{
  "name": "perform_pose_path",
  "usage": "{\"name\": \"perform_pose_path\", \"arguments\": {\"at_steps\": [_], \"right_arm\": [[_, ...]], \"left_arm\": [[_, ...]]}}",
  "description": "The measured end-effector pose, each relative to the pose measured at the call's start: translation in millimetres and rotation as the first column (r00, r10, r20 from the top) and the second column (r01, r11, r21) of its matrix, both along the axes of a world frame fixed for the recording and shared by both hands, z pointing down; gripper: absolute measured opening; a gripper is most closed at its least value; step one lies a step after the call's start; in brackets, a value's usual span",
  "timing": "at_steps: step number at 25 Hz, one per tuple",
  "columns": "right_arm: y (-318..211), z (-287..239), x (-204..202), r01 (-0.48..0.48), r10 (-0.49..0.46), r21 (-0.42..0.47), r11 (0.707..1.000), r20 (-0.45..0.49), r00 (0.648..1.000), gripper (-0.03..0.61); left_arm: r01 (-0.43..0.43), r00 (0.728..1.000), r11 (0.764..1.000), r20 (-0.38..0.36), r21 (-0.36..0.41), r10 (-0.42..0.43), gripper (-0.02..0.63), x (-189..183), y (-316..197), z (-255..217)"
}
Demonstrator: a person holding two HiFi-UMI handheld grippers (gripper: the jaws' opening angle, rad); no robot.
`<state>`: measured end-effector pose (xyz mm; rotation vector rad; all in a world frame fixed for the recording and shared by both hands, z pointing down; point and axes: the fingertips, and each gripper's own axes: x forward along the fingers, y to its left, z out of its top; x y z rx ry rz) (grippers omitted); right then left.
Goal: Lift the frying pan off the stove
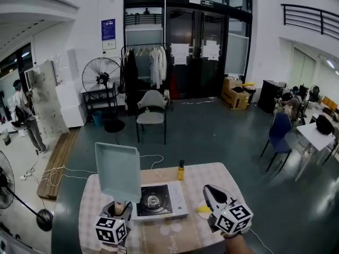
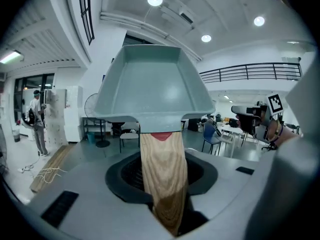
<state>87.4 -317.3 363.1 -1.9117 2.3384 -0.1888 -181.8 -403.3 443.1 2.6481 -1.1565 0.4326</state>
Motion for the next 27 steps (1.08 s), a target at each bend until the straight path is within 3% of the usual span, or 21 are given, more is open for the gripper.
{"name": "perform_pose_path", "arguments": {"at_steps": [10,27], "right_arm": [[13,27,-3,0.001,-0.001,-0.021,1.0,-0.006,1.0,0.006],[13,42,-2,0.006,-0.006,-0.058,0.998,0.002,1.0,0.006]], "left_arm": [[0.057,0.998,0.998,-0.007,0.033,-0.057,0.156,-11,10,3],[0.059,0.998,0.998,-0.003,0.038,-0.059,0.156,-9,17,4]]}}
